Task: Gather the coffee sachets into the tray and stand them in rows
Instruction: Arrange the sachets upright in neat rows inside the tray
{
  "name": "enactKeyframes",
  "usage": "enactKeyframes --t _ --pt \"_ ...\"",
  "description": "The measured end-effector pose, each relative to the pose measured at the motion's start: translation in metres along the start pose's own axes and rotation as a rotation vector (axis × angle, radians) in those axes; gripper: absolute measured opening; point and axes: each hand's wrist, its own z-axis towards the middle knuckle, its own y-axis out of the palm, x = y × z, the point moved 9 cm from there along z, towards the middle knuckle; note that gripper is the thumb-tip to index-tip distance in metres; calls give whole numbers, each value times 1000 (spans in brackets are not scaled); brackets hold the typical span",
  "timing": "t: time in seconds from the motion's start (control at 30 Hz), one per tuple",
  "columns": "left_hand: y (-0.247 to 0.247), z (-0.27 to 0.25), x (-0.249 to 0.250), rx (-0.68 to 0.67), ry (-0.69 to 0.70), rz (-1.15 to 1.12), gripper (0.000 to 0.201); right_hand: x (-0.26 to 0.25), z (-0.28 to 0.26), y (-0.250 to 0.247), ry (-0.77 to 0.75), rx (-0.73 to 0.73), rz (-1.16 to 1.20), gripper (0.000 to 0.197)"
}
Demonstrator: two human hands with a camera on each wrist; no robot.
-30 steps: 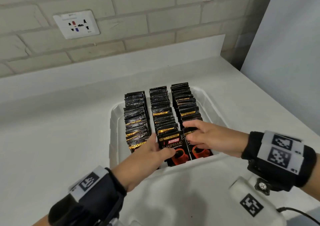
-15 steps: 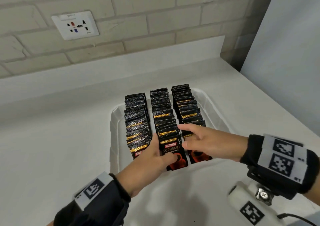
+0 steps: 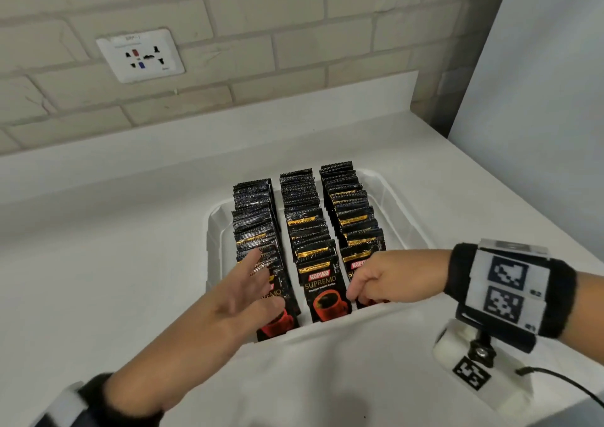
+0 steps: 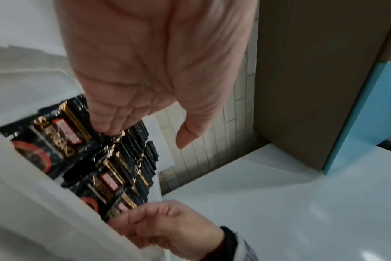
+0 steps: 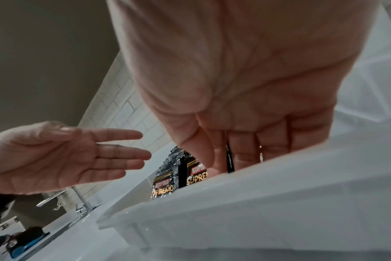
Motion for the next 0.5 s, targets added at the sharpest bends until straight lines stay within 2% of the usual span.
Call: enactKeyframes --t 0.1,0.17,0.3,0.4,0.5 --pt "-18 -2 -3 69 42 -38 62 6 2 -2 8 25 32 33" --pt "-29 -5 -6 116 54 -76 55 10 1 -2 16 36 67 33" --pt "-29 -7 -12 110 56 -88 73 20 0 -2 16 61 108 32" --pt "-18 -4 -5 122 95 -56 46 23 -5 -6 -12 100 161 31" --pt "-7 0 4 124 160 -21 38 23 -18 -26 -65 253 229 25"
